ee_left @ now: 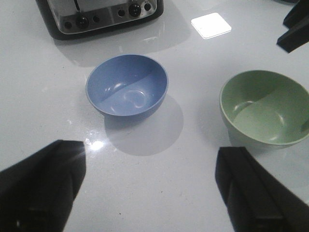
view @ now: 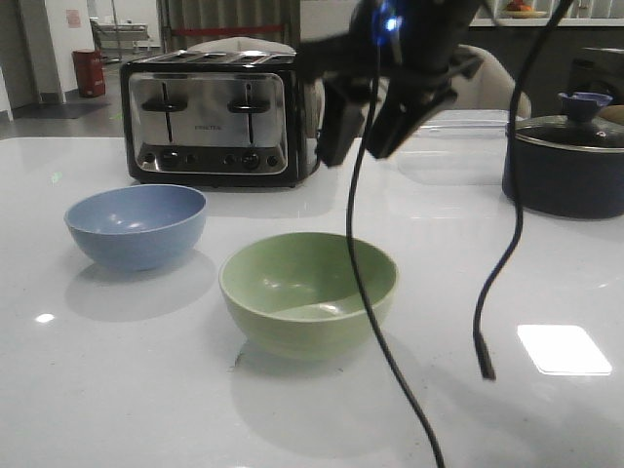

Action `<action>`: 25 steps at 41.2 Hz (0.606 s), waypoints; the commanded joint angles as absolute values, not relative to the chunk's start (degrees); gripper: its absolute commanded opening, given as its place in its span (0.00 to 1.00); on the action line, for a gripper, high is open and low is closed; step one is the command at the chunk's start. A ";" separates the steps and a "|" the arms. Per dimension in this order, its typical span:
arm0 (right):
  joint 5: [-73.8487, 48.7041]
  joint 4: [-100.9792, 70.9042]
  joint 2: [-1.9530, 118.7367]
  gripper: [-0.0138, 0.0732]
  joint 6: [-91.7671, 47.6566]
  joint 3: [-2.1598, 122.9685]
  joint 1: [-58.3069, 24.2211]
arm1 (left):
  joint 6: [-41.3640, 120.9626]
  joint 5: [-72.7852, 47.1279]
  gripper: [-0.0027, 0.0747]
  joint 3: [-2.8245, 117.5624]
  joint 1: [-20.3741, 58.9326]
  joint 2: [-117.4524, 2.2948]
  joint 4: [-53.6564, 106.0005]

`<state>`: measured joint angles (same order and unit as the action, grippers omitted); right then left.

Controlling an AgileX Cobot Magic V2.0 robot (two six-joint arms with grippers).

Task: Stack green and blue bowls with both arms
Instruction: 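Set the green bowl down, open the right gripper and lift away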

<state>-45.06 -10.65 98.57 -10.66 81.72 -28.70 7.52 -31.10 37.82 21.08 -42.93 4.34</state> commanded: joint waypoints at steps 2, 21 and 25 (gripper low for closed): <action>-41.86 -10.34 86.62 0.67 -13.19 78.46 -31.24 | 7.38 -26.46 0.81 39.44 21.56 -42.91 4.89; -41.61 -8.41 56.25 0.67 -13.09 54.63 -33.23 | 7.38 -26.46 0.81 39.44 21.56 -43.35 4.89; -41.69 -8.41 51.81 0.67 -13.09 51.27 -33.23 | 7.38 -26.93 0.81 39.44 21.56 -44.22 4.89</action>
